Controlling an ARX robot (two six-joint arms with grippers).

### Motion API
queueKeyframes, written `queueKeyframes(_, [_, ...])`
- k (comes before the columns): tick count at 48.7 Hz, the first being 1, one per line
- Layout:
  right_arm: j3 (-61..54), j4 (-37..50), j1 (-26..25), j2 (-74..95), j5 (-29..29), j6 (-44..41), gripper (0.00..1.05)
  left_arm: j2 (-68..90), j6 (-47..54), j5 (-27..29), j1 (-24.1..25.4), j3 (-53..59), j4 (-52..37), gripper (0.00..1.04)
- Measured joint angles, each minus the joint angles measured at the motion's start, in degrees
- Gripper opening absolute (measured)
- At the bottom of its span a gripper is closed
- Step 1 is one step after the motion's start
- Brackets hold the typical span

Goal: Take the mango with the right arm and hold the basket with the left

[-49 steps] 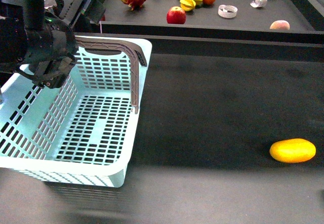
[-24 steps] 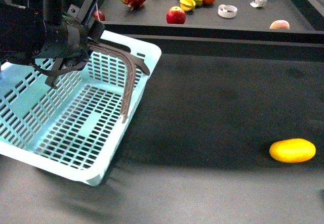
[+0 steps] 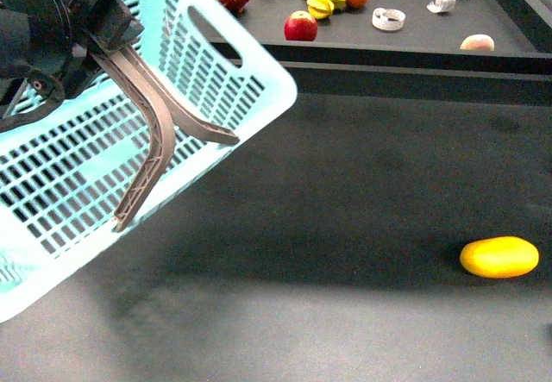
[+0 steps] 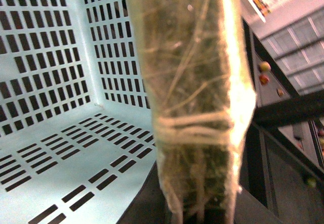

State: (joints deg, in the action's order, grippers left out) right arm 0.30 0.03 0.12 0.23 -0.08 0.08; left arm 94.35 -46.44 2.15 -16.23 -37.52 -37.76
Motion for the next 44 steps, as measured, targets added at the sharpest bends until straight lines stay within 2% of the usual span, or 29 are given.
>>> queueKeyframes(7, [0.0, 0.0, 0.0, 0.0, -0.02, 0.0, 0.96, -4.55, 9.84, -7.1, -3.89, 4.15, -4.26, 0.1])
queueKeyframes(12, [0.0, 0.0, 0.0, 0.0, 0.0, 0.0, 0.96, -4.79, 15.78, -8.24, -7.98, 5.66, -6.03, 0.09])
queueKeyframes(20, [0.0, 0.0, 0.0, 0.0, 0.0, 0.0, 0.96, -3.91, 19.63, -7.93, -13.22, 5.77, -7.1, 0.09])
queueKeyframes(32, [0.0, 0.0, 0.0, 0.0, 0.0, 0.0, 0.96, -1.92, 21.24, -8.35, -16.22, 5.18, -7.54, 0.09])
queueKeyframes(44, [0.0, 0.0, 0.0, 0.0, 0.0, 0.0, 0.96, -1.73, 22.18, -7.13, -16.13, 4.92, -7.56, 0.09])
